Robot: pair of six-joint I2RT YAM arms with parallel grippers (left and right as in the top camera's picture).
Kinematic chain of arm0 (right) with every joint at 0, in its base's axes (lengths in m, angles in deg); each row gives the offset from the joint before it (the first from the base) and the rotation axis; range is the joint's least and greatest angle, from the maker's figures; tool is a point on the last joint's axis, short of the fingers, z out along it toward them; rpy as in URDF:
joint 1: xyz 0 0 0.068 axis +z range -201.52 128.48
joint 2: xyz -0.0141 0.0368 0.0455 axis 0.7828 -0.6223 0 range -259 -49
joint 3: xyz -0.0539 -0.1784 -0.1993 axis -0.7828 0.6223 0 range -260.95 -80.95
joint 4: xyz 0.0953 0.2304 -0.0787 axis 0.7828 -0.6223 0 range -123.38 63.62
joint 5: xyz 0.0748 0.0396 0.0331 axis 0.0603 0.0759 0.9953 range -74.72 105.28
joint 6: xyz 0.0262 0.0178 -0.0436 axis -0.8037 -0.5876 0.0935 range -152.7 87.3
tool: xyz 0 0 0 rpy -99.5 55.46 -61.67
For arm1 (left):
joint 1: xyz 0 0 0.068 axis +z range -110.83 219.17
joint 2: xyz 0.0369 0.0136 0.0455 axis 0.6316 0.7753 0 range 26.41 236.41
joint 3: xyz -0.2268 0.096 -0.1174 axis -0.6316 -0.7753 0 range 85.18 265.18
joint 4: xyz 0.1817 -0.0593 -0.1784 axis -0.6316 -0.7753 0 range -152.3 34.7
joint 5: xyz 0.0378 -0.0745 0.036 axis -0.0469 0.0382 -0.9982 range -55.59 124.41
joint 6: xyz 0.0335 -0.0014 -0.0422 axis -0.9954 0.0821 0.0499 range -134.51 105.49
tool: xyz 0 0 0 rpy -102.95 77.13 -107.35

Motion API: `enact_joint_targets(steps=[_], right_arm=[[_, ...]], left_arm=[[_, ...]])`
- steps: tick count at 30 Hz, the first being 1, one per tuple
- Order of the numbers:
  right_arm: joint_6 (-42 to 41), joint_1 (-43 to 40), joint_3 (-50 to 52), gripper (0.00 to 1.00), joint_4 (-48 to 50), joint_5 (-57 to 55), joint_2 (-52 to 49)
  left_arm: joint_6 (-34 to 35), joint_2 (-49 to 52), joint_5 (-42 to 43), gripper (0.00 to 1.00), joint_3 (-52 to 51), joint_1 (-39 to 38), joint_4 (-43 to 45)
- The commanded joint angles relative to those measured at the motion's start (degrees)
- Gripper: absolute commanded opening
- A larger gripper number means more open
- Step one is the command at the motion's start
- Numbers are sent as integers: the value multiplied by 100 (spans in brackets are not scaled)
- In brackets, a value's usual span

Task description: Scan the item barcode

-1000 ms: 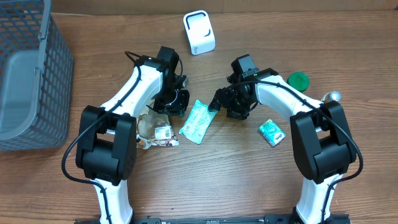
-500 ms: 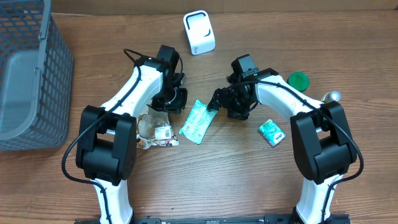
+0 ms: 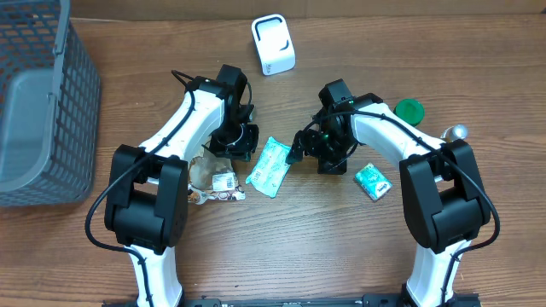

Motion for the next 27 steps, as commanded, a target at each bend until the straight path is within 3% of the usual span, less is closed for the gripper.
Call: enact_joint_targets(steps=[1, 11, 16, 18, 22, 27], right_arm=[[70, -15, 92, 87, 63, -94, 79], [70, -15, 92, 86, 352, 356, 79], [70, -15, 92, 86, 586, 332, 79], [68, -9, 92, 85, 662, 332, 79], [59, -9, 120, 63, 675, 229, 57], [-498, -9, 514, 54, 1137, 164, 57]], left_arm=[[-96, 24, 133, 4, -63, -39, 151], [-177, 293, 503, 4, -68, -42, 273], [-686, 634, 1504, 4, -68, -42, 376], [-695, 669, 1543, 4, -68, -42, 400], [-717, 669, 1456, 4, -68, -42, 400], [-717, 669, 1410, 6, -68, -50, 407]])
